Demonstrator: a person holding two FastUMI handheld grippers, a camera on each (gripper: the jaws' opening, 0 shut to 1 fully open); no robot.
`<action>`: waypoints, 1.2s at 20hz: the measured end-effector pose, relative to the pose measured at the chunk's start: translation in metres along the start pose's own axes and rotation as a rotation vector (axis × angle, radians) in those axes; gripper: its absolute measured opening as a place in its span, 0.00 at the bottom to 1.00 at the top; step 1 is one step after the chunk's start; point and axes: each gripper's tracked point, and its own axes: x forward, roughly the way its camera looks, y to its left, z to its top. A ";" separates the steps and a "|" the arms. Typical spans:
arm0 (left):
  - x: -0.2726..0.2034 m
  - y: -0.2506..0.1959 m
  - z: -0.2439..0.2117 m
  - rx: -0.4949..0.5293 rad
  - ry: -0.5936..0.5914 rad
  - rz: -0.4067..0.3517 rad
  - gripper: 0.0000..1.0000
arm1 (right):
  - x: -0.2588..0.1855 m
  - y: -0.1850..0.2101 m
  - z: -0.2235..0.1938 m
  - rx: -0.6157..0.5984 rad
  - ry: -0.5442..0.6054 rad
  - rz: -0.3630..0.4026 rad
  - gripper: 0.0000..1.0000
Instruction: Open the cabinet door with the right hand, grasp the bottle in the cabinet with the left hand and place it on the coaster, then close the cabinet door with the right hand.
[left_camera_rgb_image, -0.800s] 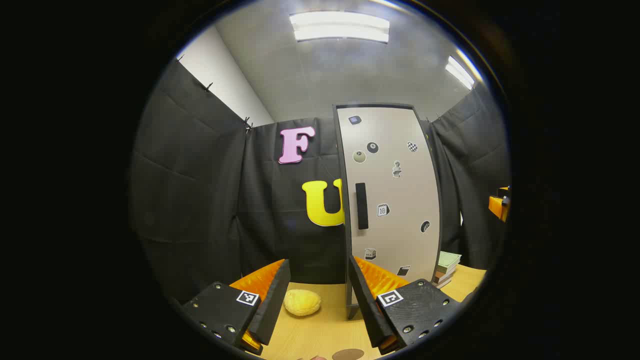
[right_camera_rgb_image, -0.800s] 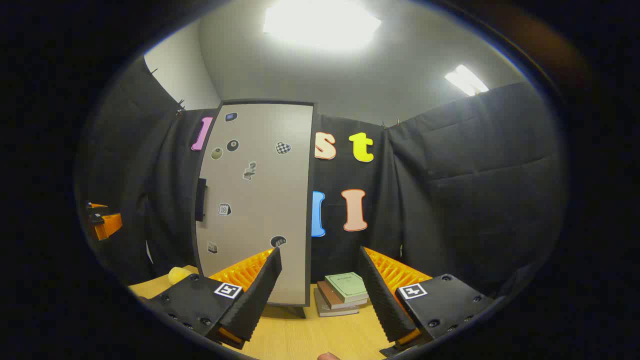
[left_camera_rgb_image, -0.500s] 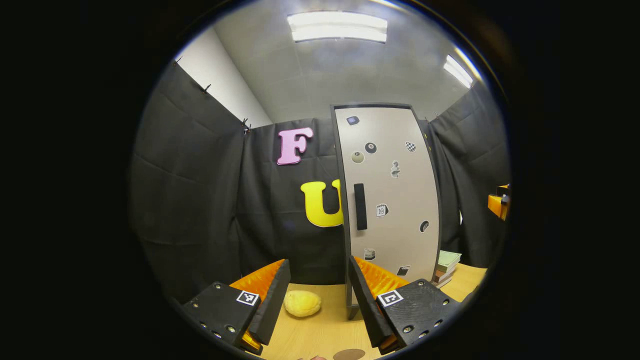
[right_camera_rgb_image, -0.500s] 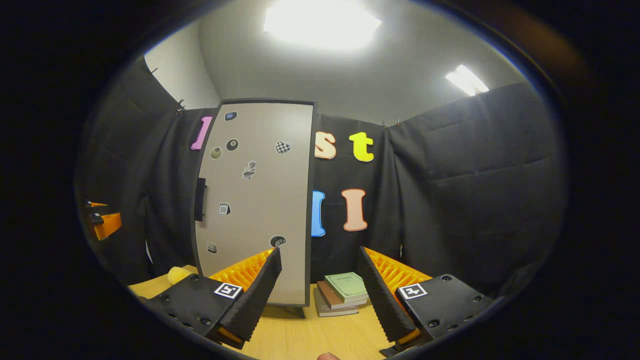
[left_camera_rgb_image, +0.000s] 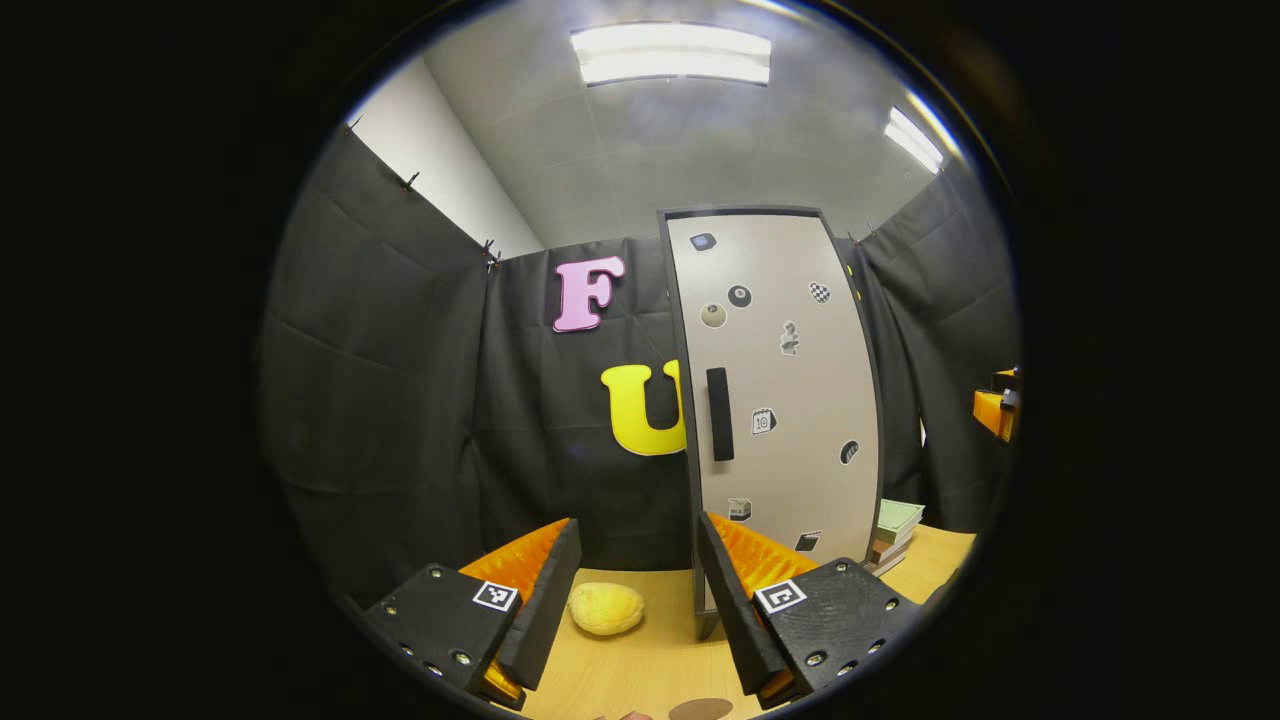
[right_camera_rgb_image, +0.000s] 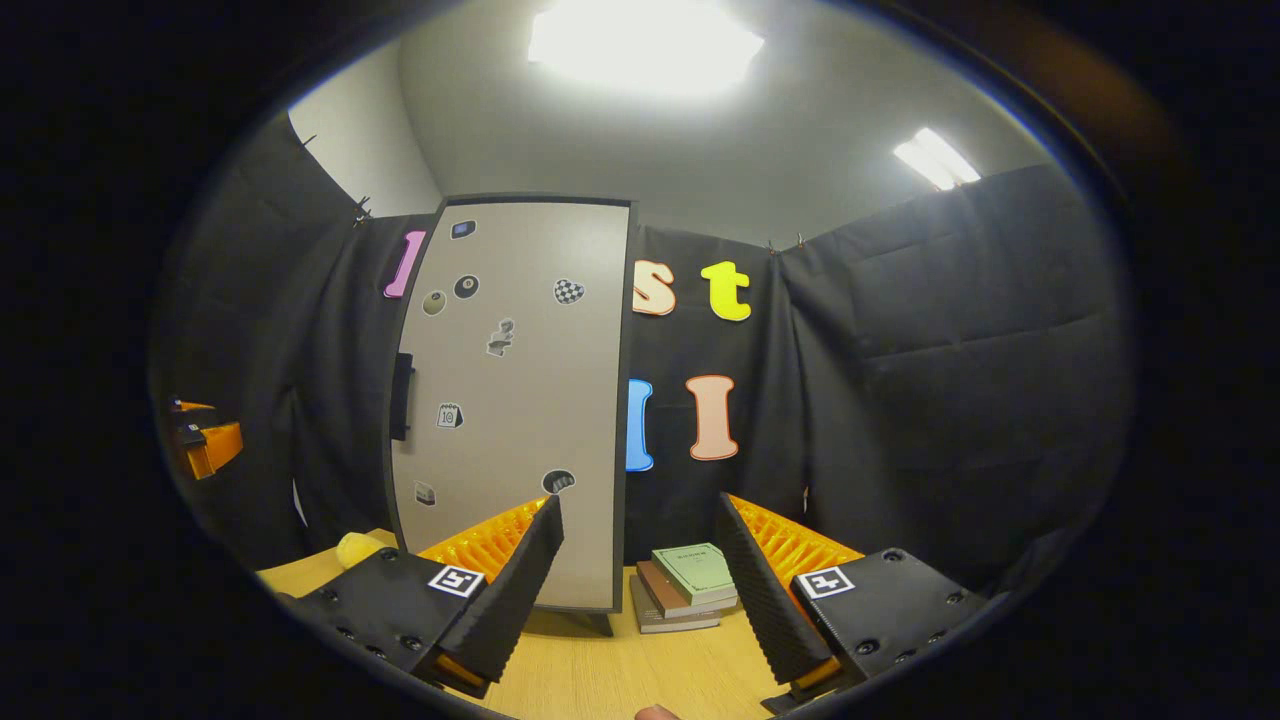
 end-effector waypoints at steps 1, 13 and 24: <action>-0.001 0.000 0.000 -0.001 -0.001 0.000 0.68 | 0.001 -0.001 0.000 0.001 -0.001 0.000 0.97; -0.002 0.007 0.004 0.018 -0.004 0.015 0.68 | 0.008 0.007 0.000 0.015 0.012 0.013 0.98; -0.018 0.037 0.000 0.031 0.003 0.069 0.68 | 0.032 0.049 0.020 0.027 -0.003 0.092 0.97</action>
